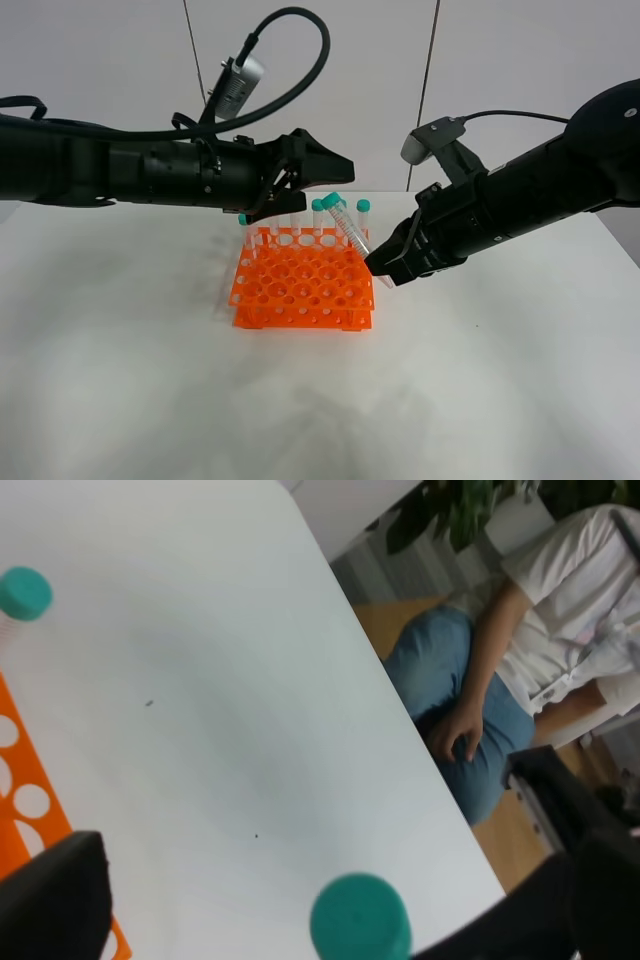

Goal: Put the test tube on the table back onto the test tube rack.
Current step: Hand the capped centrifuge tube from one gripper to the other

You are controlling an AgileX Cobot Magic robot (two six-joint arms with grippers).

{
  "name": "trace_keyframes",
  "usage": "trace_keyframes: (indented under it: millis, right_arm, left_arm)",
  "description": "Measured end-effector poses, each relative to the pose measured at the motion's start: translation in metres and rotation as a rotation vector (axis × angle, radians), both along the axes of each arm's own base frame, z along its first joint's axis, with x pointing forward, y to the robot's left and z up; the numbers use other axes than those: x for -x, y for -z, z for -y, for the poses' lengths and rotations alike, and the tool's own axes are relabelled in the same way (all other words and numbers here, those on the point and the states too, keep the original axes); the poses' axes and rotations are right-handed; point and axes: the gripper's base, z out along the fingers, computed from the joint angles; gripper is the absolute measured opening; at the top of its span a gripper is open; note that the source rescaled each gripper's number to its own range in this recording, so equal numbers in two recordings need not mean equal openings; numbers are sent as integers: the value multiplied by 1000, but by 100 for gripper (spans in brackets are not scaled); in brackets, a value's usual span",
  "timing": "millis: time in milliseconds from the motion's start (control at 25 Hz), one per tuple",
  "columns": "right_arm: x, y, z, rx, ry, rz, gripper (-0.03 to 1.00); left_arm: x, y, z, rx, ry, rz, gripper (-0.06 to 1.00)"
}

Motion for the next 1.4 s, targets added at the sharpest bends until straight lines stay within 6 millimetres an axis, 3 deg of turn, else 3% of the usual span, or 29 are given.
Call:
trace_keyframes:
  millis: [280,440,680,1400]
  right_arm:
    - [0,0,0,-2,1,-1,1]
    - [0,0,0,-2,1,-1,1]
    - [0,0,0,-2,1,-1,1]
    - [-1,0,0,-8,28,-7,1]
  left_arm:
    - [-4,14,9,-17,16,-30,98]
    - [-4,14,9,-15,11,-36,76]
    - [-4,14,9,-10,8,-43,62]
    - [-4,14,9,3,-3,-66,59]
